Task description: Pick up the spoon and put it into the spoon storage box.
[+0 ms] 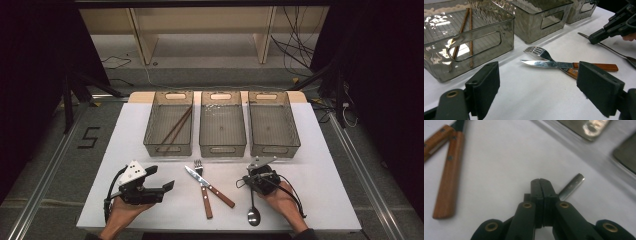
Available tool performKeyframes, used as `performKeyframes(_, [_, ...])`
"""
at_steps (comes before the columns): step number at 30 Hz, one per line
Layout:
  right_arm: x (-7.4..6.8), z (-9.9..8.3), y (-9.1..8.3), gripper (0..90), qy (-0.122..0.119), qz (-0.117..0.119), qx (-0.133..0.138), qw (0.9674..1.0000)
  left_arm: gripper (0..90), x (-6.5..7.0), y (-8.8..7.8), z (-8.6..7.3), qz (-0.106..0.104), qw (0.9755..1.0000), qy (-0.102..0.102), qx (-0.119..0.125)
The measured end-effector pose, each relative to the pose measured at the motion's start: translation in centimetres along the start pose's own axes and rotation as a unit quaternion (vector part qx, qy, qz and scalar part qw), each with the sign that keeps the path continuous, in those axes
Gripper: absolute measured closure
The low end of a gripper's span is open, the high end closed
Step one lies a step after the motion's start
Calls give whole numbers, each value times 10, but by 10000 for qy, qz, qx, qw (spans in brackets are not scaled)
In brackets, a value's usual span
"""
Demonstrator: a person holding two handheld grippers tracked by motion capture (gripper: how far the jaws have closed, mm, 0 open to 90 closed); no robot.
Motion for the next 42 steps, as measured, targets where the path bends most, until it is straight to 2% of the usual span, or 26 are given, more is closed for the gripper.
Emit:
performKeyframes(15, [28,-43,-36,900,538,-239,-232,9980,184,1,1,0,-17,10000,5,2])
performKeyframes(31, [37,-80,-66,900,755,-448,-382,9954,184,3,1,0,-35,10000,45,-8])
performKeyframes(38, [38,-87,-73,900,837,-470,-425,9945,184,3,1,0,-28,10000,42,-16])
performKeyframes(42, [39,-85,-77,885,797,-468,-366,9950,184,3,1,1,-37,10000,34,18])
Point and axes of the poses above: each handheld gripper's, and its own axes: y roughly forward along the jaws, z roughly out of its top, x roughly to its right, the point moved 7 cm from there along y, roughly forward along the jaws, and after that the axes turned 2 degrees about -z, right-handed, at the moved point
